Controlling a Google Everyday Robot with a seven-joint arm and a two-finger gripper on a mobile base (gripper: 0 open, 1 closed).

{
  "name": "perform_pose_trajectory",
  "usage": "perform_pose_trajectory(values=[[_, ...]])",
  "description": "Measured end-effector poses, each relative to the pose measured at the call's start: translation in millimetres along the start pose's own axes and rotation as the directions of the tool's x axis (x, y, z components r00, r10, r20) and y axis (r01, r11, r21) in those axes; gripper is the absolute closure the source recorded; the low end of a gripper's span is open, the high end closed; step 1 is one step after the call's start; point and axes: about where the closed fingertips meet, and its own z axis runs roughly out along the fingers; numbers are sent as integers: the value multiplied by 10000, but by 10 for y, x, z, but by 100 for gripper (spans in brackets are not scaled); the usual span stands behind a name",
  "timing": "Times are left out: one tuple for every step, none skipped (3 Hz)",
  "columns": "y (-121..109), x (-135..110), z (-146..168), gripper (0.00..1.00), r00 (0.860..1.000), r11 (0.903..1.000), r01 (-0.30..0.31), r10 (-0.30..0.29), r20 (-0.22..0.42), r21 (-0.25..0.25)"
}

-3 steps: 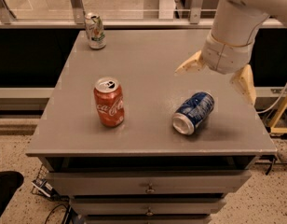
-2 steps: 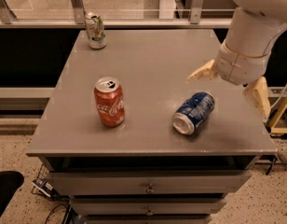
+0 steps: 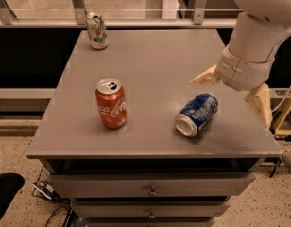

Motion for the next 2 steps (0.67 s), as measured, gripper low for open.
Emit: perform_pose_trajectory(values=[[126, 111, -13, 0, 9997, 9994, 201, -206, -153, -294], [189, 198, 44, 0, 9985, 9973, 481, -494, -223, -550]])
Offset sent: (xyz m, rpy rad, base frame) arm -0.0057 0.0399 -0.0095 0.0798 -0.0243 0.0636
